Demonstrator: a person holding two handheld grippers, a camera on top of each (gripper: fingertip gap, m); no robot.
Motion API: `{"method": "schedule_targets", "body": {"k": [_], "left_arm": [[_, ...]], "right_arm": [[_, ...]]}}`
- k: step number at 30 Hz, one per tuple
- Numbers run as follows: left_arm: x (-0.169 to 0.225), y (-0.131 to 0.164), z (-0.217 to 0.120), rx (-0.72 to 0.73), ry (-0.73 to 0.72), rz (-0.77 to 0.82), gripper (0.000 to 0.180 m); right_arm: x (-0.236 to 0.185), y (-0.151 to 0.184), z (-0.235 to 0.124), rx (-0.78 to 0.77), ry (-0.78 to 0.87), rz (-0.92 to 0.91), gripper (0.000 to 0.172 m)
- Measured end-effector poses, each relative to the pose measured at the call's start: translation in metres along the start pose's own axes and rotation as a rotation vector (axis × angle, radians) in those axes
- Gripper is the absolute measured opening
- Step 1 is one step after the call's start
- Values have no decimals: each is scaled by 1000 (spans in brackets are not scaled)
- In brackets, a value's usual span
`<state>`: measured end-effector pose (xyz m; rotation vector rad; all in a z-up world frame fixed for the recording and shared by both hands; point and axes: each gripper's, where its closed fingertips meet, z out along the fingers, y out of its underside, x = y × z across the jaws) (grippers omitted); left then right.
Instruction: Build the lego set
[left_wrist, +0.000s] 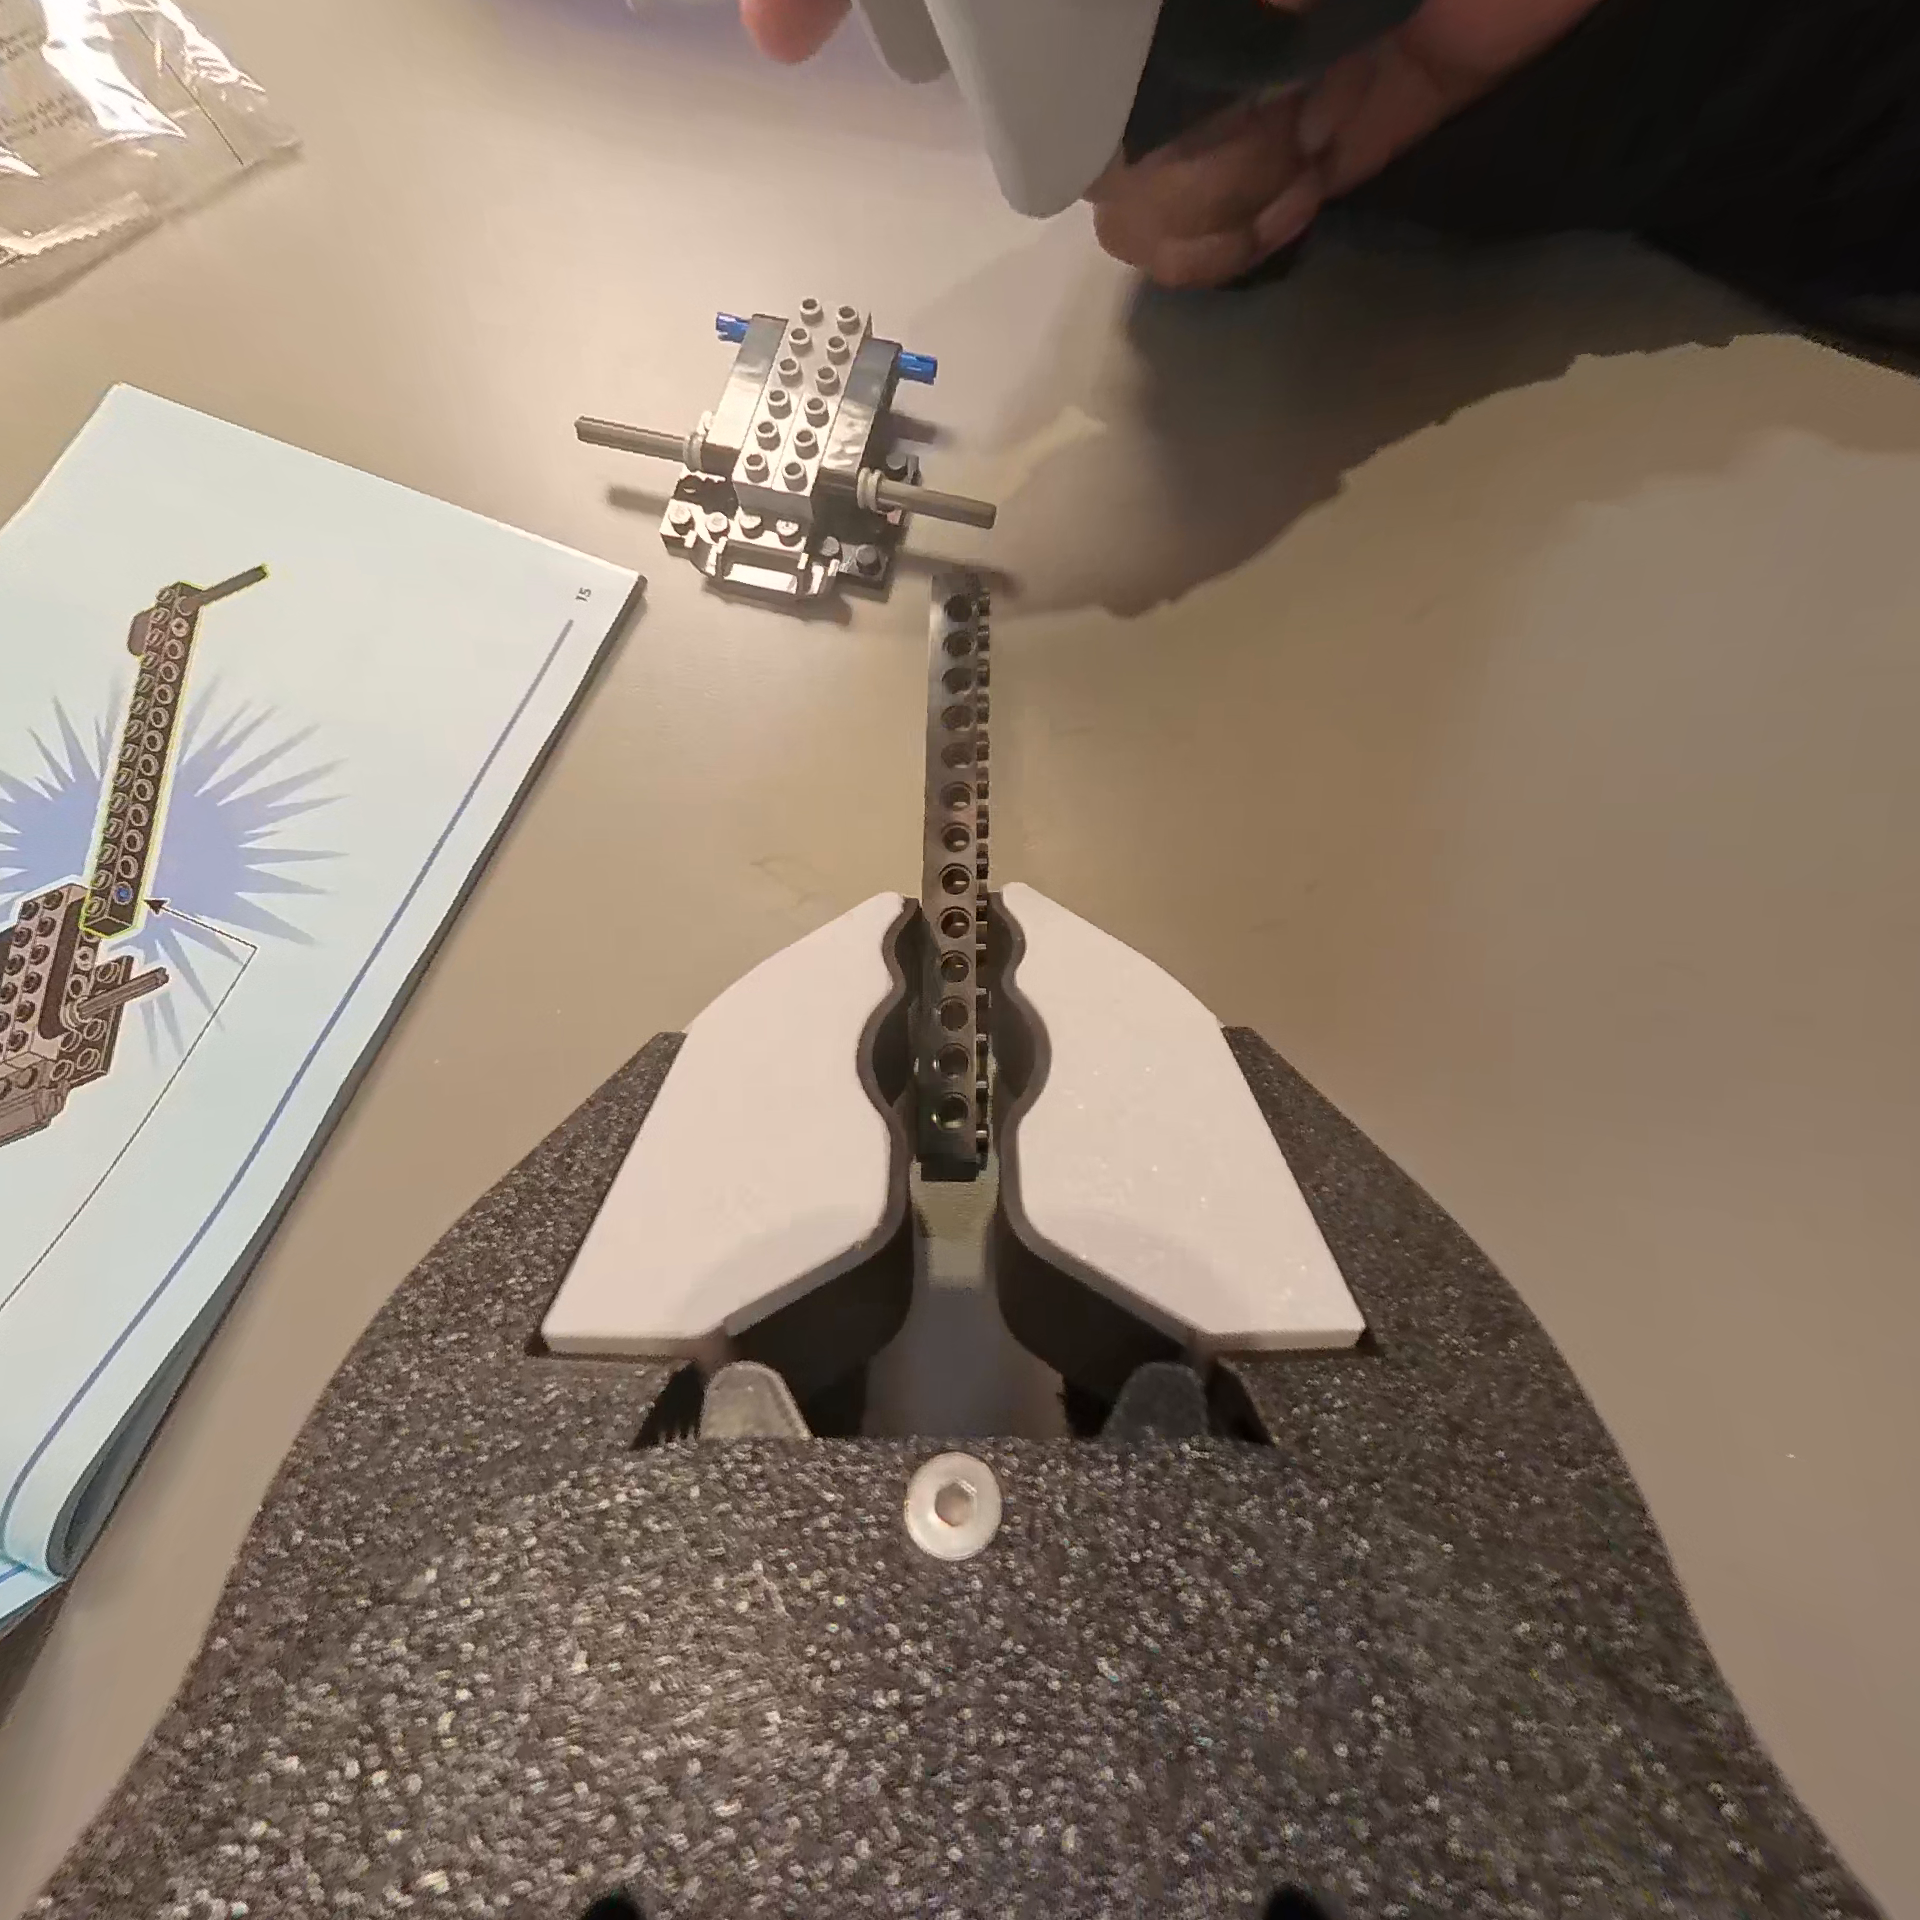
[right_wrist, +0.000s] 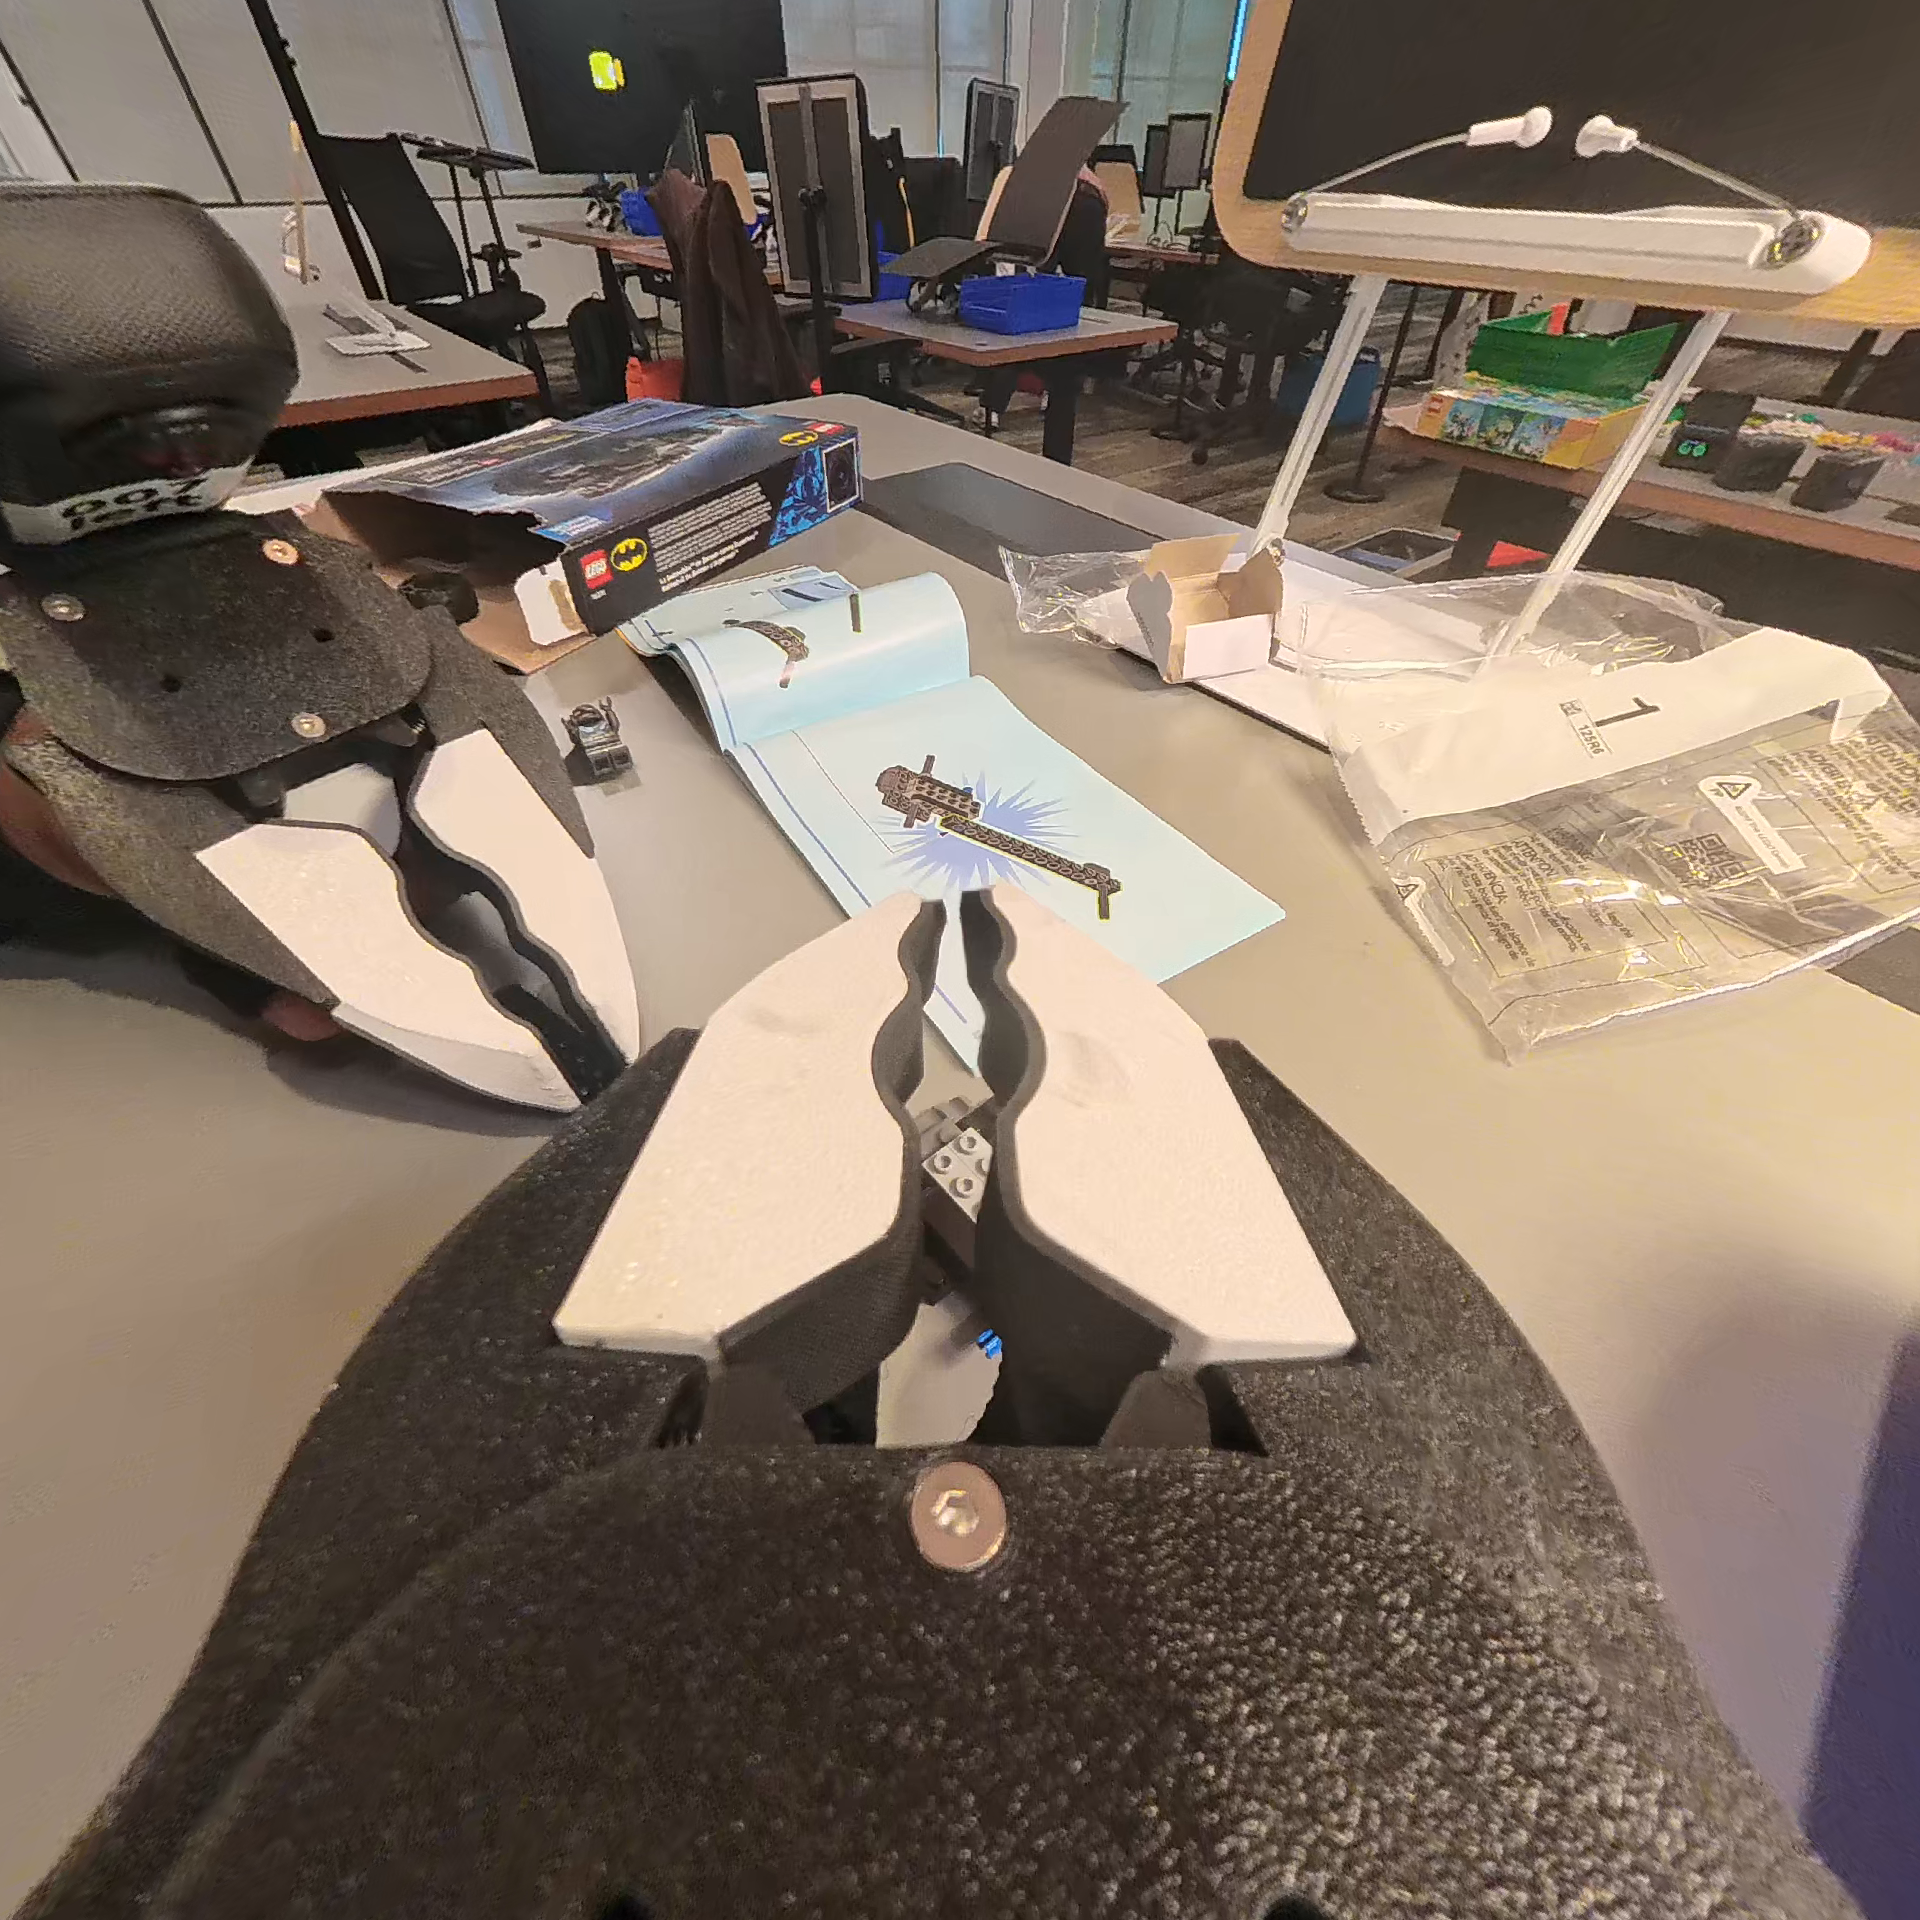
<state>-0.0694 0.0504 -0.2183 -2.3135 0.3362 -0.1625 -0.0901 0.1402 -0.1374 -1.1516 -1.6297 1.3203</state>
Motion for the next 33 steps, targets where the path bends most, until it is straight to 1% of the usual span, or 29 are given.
{"method": "schedule_targets", "body": {"k": [4, 9, 14, 16, 18, 21, 24, 27, 31, 33], "left_arm": [[0, -1, -1, 10, 13, -9, 12], [0, -3, -3, 30, 39, -36, 21], [1, -4, -4, 41, 52, -37, 25], [0, -5, -4, 40, 46, -33, 26], [-3, -6, -4, 53, 24, -37, 27], [-14, -14, -11, 117, -20, -77, 27], [-31, -18, -19, 172, -123, -99, 27], [-47, -22, -31, 239, -225, -101, 27], [-58, -28, -47, 340, -297, -123, 27], [-60, -29, -51, 364, -307, -135, 27]], "right_arm": [[2, 0, 0, -5, 26, 13, 6], [2, -8, -3, -22, 85, -9, 11], [11, -33, -24, 13, 197, -34, 14], [16, -38, -34, 22, 242, -56, 14], [20, -32, -38, 12, 258, -50, 14], [26, -16, -42, -18, 269, -28, 14], [34, -4, -44, -36, 287, -8, 14], [38, 3, -43, -30, 287, 23, 15], [43, 14, -37, -48, 287, 51, 16], [46, 13, -36, -43, 294, 59, 16]]}}
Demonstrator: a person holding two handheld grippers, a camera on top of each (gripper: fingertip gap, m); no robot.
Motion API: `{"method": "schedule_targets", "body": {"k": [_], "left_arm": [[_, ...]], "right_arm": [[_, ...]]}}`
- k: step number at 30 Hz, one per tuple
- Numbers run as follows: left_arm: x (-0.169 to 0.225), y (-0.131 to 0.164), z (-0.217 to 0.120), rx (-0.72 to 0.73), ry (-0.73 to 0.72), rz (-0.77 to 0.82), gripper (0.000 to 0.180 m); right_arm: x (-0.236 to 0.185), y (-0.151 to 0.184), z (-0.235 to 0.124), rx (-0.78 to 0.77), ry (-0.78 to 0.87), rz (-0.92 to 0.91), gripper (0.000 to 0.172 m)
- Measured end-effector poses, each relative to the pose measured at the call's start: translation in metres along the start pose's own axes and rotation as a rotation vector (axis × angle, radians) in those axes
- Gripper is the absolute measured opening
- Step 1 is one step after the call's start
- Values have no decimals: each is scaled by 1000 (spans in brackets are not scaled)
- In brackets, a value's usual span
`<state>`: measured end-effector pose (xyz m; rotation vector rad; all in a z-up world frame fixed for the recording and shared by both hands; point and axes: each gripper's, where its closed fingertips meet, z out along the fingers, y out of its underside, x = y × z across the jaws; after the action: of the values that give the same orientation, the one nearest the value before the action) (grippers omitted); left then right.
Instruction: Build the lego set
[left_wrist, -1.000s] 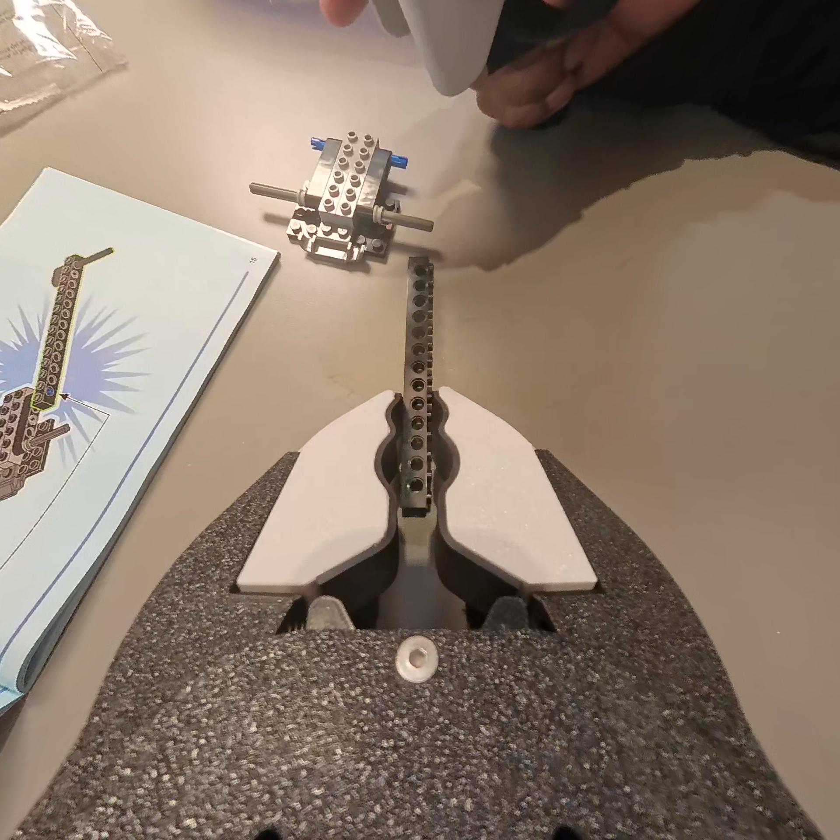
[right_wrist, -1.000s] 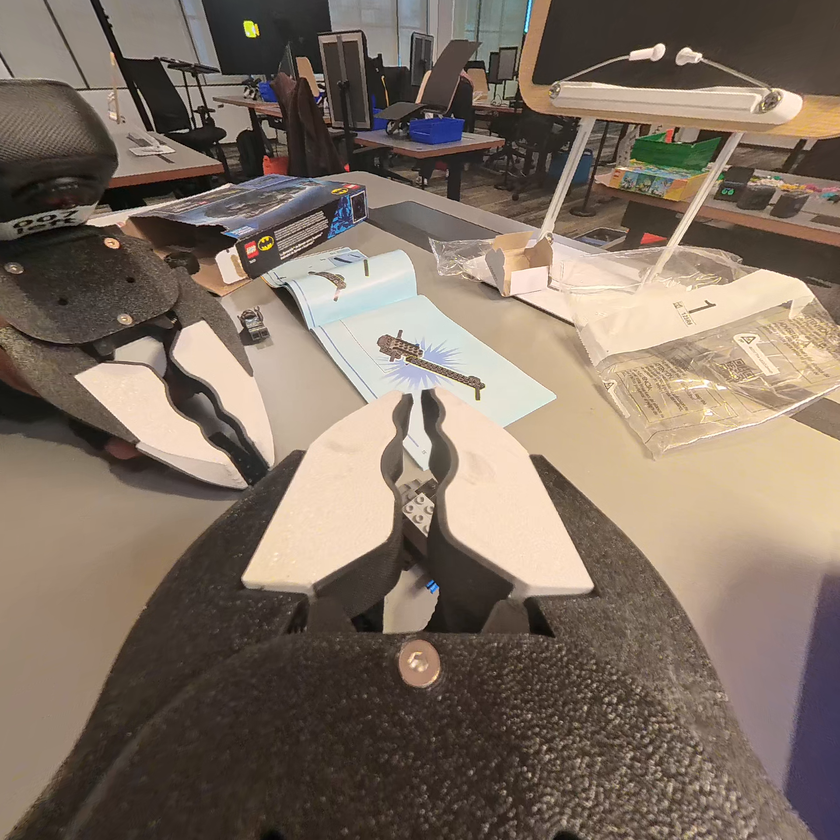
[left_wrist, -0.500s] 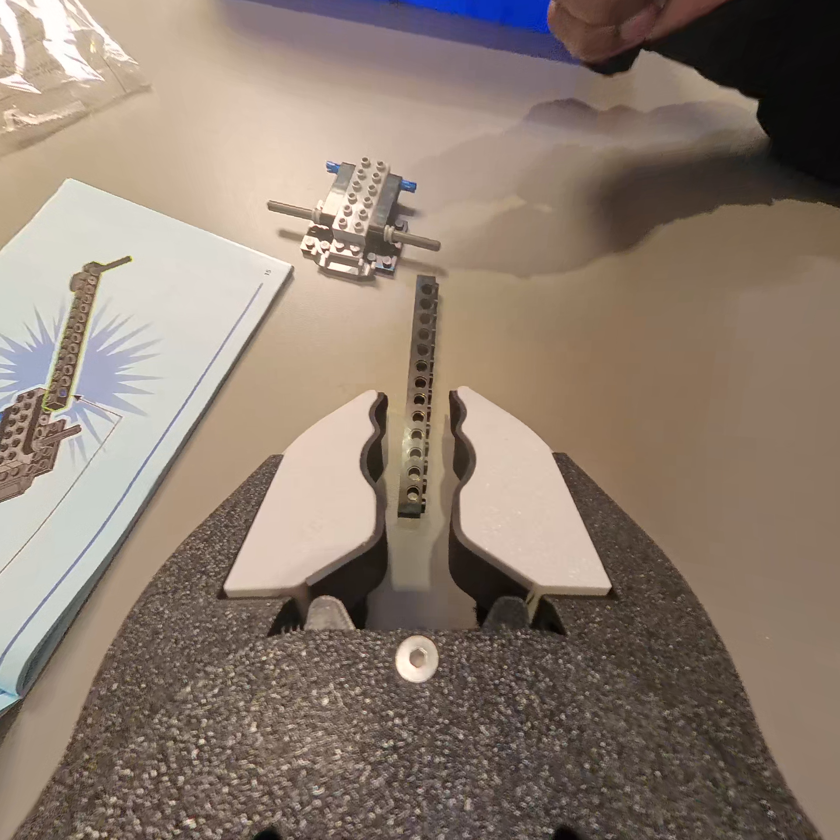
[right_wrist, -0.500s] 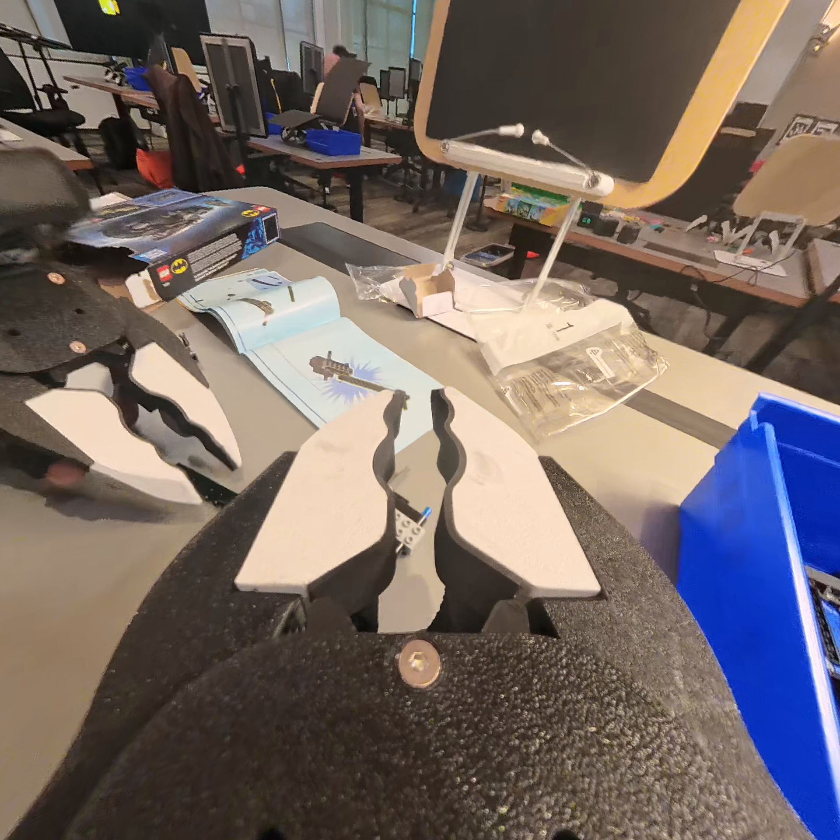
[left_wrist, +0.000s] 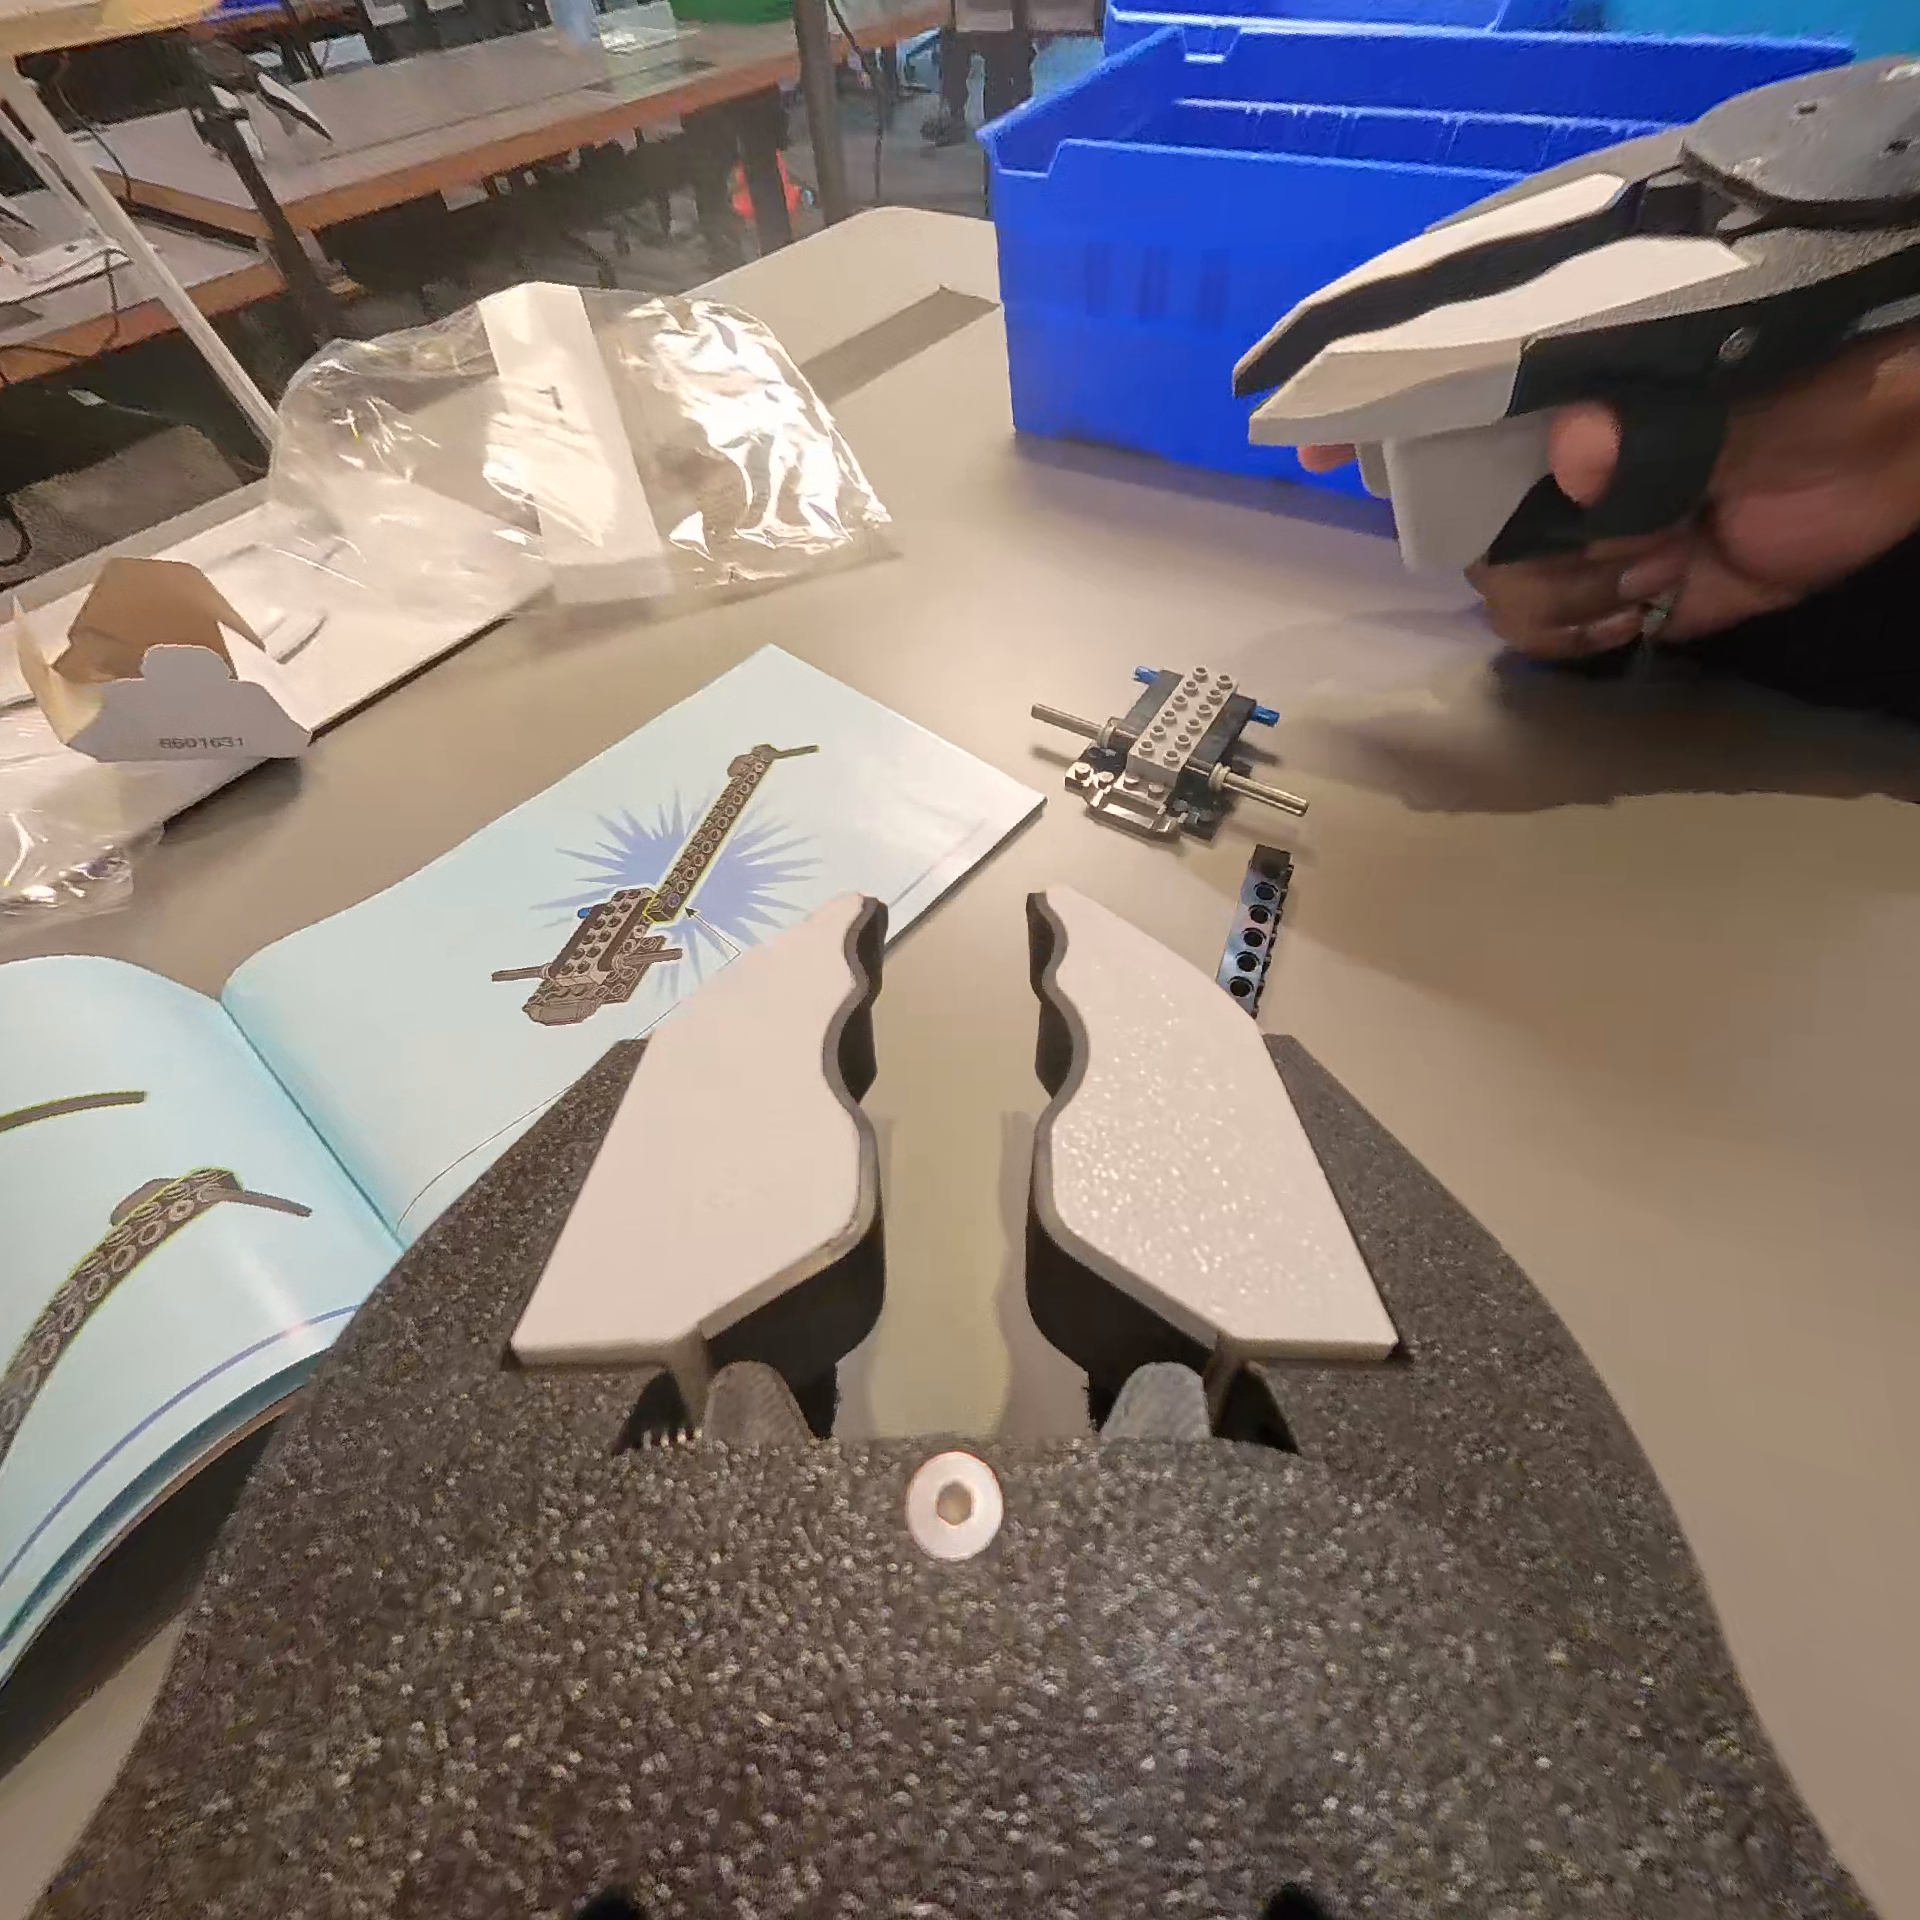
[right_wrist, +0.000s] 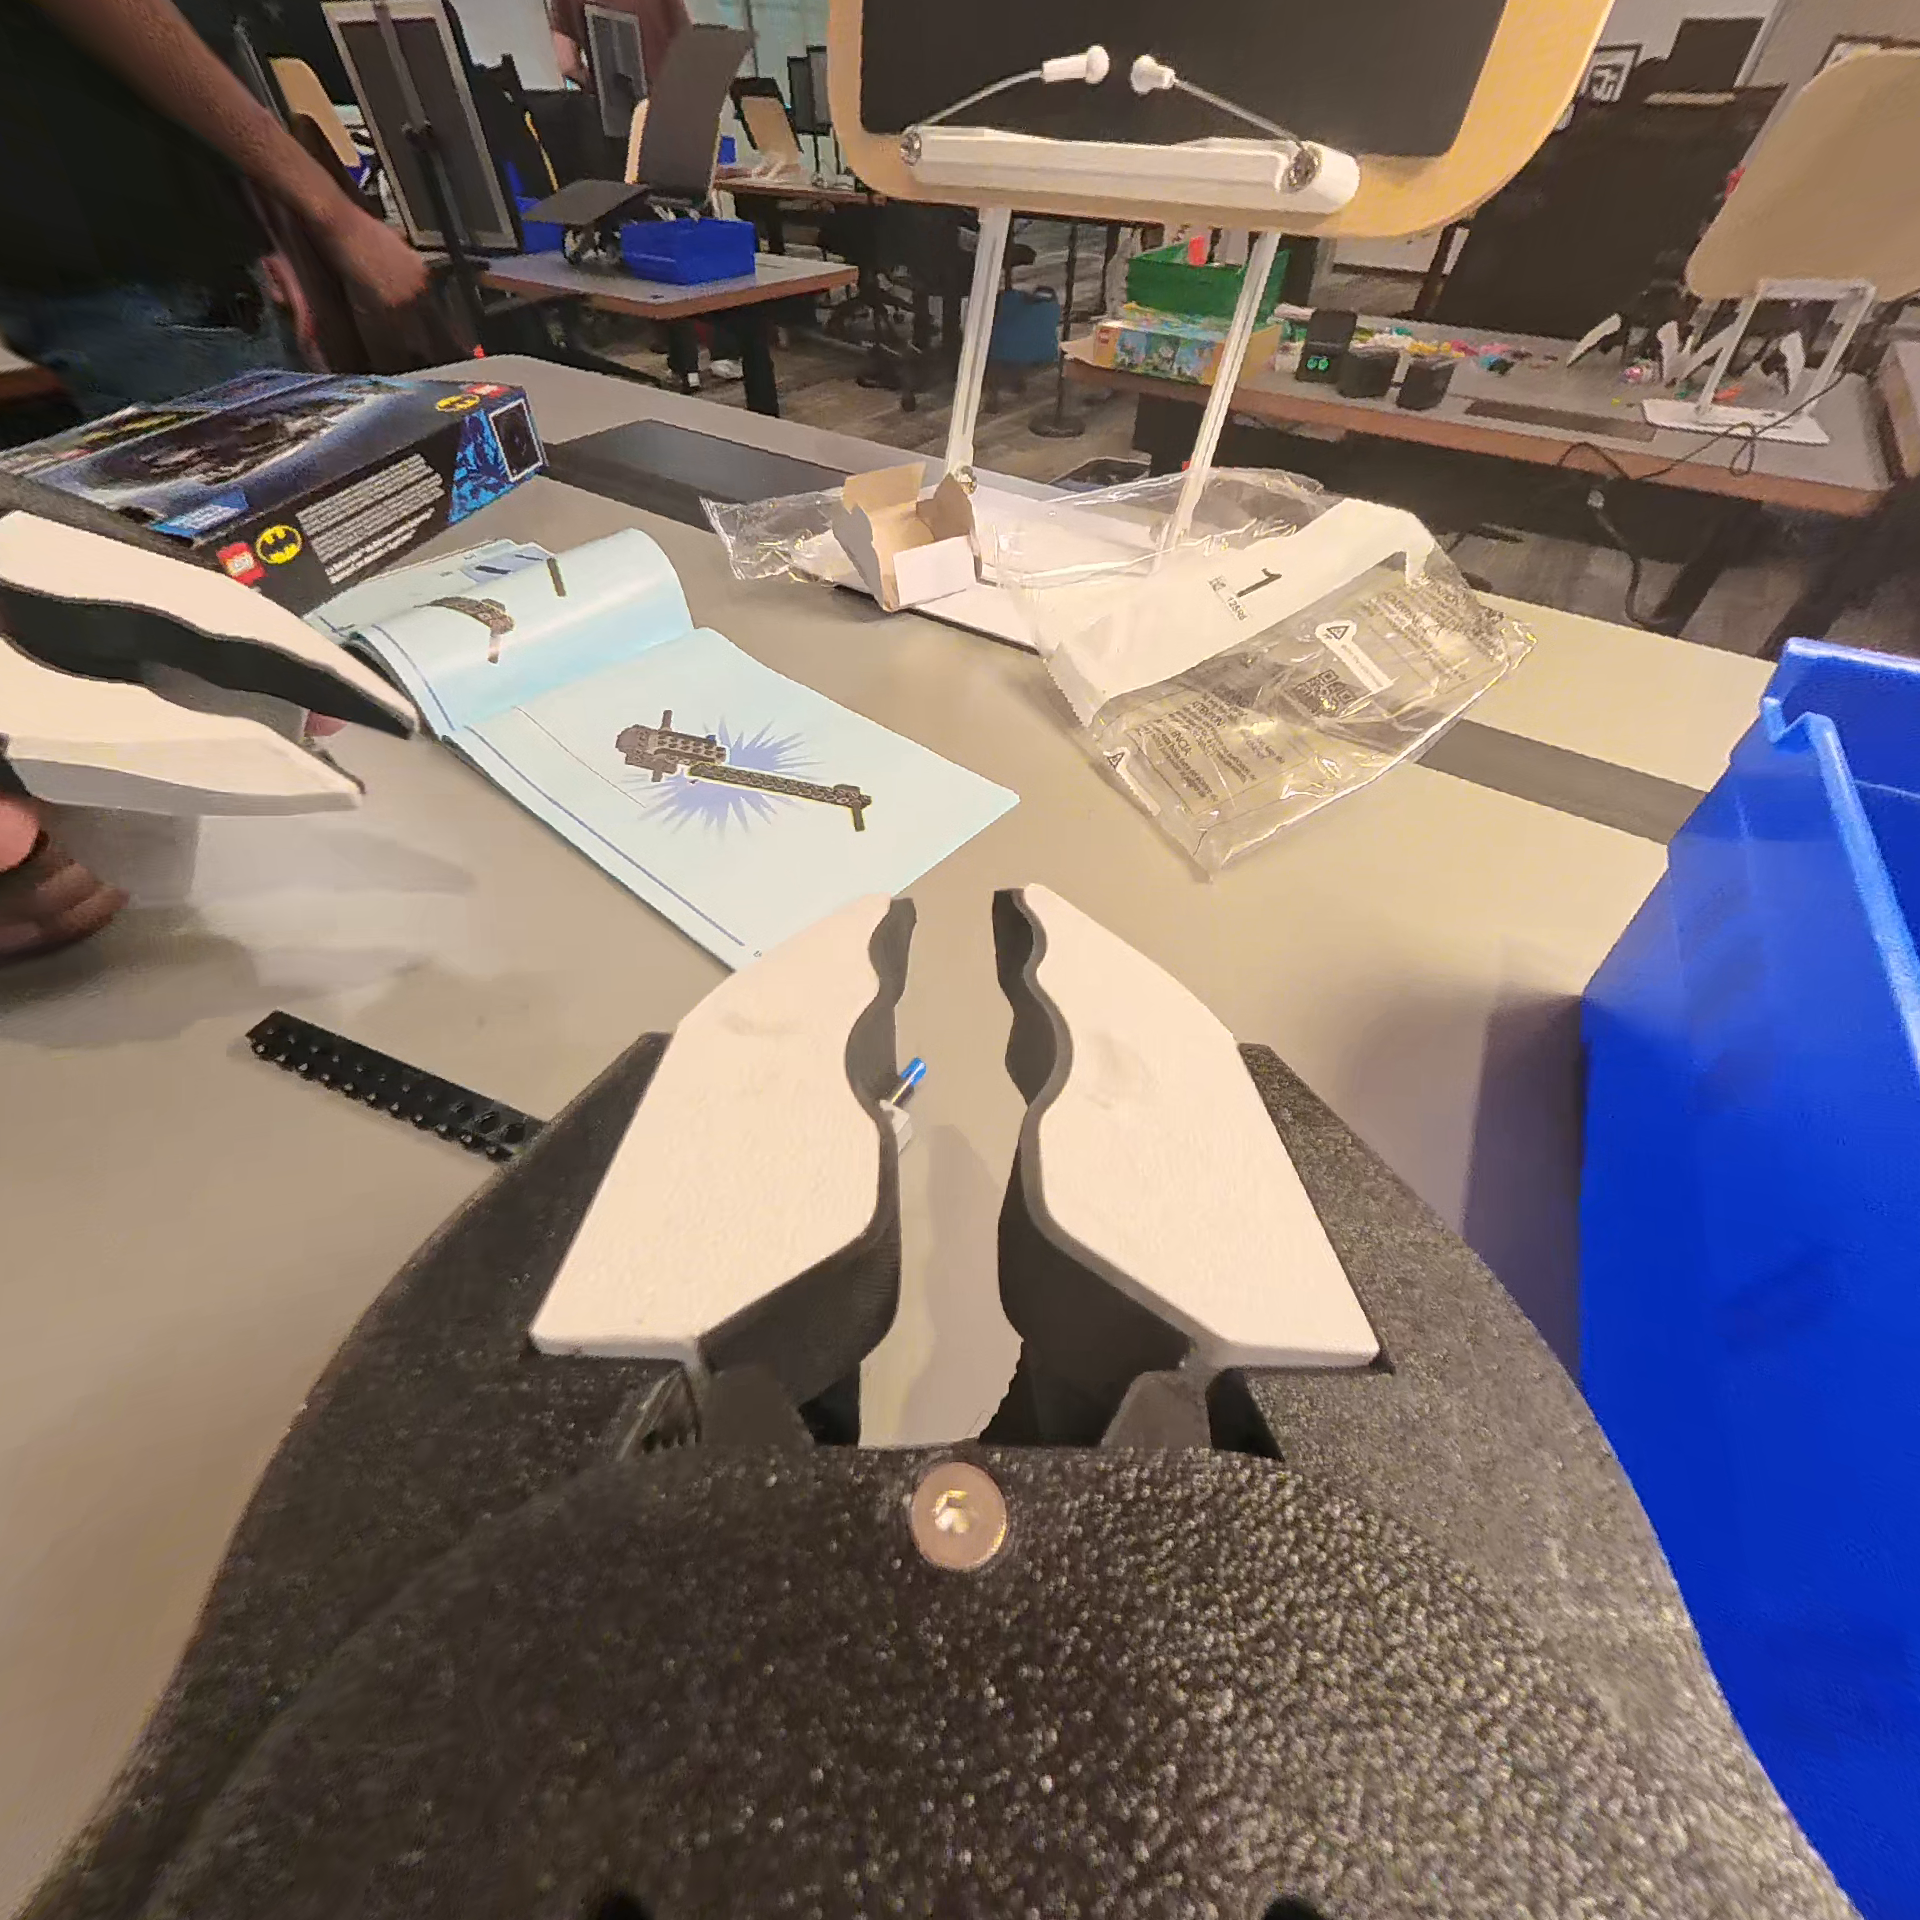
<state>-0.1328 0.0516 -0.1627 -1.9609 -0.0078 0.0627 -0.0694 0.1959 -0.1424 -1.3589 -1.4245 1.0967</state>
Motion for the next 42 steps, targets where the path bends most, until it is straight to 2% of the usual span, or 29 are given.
{"method": "schedule_targets", "body": {"k": [5, 12, 16, 22, 26, 42], "left_arm": [[-2, 5, 0, -31, 2, -25, 27], [-46, 33, -3, -217, -192, -8, 27], [-63, 46, -1, -338, -253, 6, 36], [-61, 39, 17, -390, -222, 16, 36], [-62, 32, 24, -371, -197, -32, 35], [-60, 36, 24, -366, -207, -34, 34]], "right_arm": [[0, 4, 4, -31, -6, 9, 17], [0, 5, 5, -39, -15, 18, 16], [-4, 6, 4, -47, -32, 8, 16], [-6, 6, 2, -47, -51, 18, 16], [-7, 7, 2, -50, -58, 18, 16], [-7, 8, 3, -58, -57, 15, 16]]}}
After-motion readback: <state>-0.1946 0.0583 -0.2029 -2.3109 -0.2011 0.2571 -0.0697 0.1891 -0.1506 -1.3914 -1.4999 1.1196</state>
